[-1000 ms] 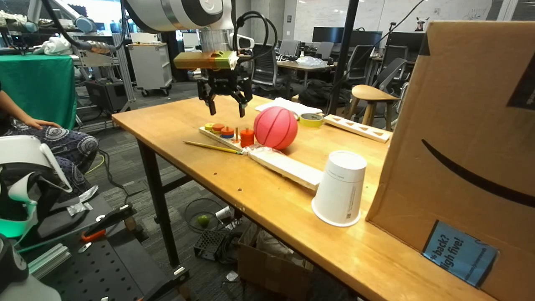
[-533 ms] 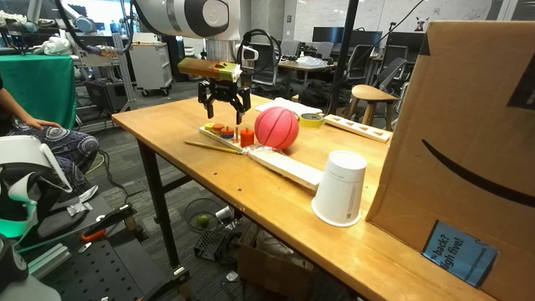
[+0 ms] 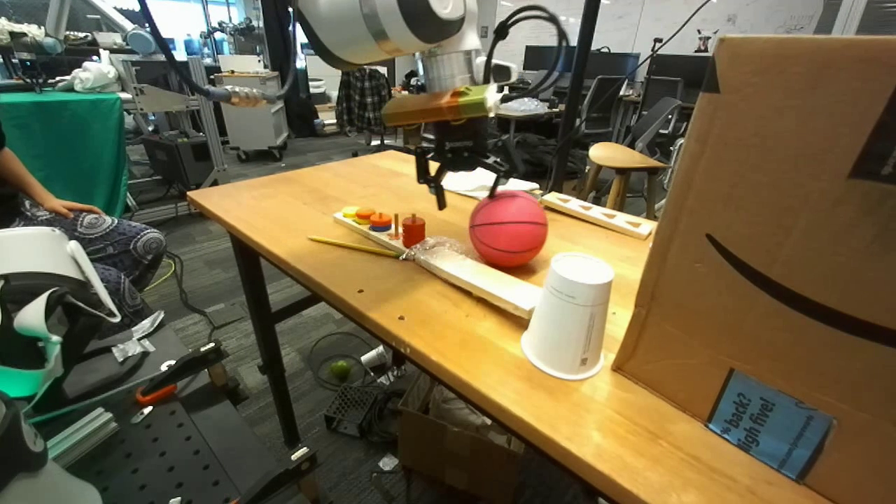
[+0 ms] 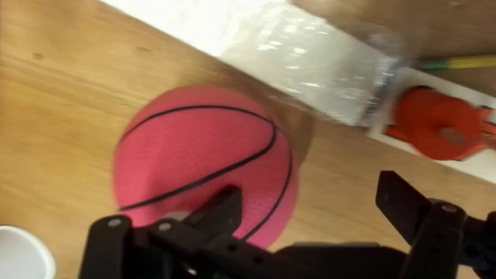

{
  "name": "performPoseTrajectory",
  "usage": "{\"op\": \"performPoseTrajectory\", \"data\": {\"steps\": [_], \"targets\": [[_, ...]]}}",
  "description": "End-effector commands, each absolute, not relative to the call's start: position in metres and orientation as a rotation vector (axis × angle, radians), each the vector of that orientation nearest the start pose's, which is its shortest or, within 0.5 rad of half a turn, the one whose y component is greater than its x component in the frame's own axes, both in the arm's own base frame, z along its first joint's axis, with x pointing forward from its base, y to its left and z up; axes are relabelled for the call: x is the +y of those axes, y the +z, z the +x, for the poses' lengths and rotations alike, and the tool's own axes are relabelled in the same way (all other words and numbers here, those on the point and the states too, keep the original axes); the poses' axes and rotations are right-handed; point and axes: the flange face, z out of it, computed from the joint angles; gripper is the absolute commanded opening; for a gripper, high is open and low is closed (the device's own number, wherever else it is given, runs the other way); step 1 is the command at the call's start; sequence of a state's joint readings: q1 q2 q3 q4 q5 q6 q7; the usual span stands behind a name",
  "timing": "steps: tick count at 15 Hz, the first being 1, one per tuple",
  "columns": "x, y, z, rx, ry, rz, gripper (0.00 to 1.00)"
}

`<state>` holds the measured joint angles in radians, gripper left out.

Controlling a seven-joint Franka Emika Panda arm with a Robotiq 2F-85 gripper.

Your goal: Move the ball

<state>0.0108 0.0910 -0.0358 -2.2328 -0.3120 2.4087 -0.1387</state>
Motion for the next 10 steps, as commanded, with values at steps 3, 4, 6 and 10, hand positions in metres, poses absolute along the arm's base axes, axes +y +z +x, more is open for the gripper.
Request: {"op": "performPoseTrajectory", "data": {"steps": [3,4,6,10], "targets": [[-0.079,0.419,0.537,-0.467,-0.405,-3.526,1.00],[-0.072,0.422,0.533,-0.504,-0.434,-3.543,1.00],[-0.055,0.430,0.525,-0.560,-0.471,-3.557,1.00],[-0.015,0.428,0.510,-0.651,-0.496,-3.544,1.00]]}}
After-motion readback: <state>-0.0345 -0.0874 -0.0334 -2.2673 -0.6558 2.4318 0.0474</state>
